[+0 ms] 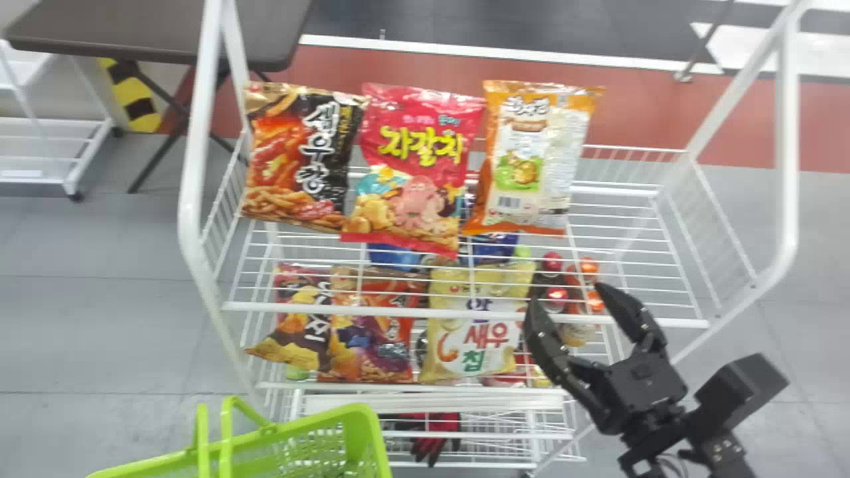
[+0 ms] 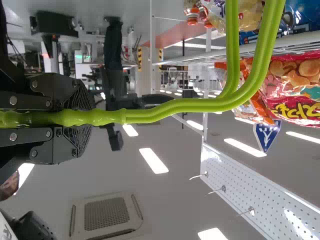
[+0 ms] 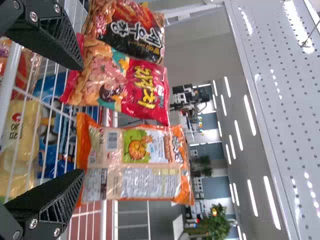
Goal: Hold basket handle with left hand then pick Gkobukchip with right hand and place into basket
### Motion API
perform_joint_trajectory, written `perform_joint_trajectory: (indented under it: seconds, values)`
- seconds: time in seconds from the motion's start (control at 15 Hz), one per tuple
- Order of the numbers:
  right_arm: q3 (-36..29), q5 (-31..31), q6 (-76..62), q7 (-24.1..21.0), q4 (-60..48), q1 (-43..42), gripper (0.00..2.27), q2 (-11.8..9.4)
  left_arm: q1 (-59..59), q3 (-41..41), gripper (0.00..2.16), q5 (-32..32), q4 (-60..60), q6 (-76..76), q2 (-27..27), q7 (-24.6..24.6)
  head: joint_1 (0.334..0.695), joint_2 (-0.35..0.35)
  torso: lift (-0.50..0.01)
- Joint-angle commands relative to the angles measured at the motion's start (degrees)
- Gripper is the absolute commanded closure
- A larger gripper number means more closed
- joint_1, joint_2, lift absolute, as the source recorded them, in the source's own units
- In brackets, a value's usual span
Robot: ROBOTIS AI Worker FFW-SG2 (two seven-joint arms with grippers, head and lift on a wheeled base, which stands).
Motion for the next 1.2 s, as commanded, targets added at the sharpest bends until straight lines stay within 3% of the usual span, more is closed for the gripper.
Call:
perform_joint_trajectory:
  seconds: [0.0,1.13]
  values:
    - [-0.3,-0.2,-3.7,0.1,2.3,1.1,0.08,0.0,0.1,0.0,2.16,-0.1,0.1,0.0,-0.5,0.0,0.695,-0.162,0.0]
    - [-0.8,-2.3,-5.9,0.3,2.3,3.9,0.09,2.7,0.1,-0.3,2.16,-0.2,0.4,0.2,-0.1,0.8,0.695,-0.221,0.0]
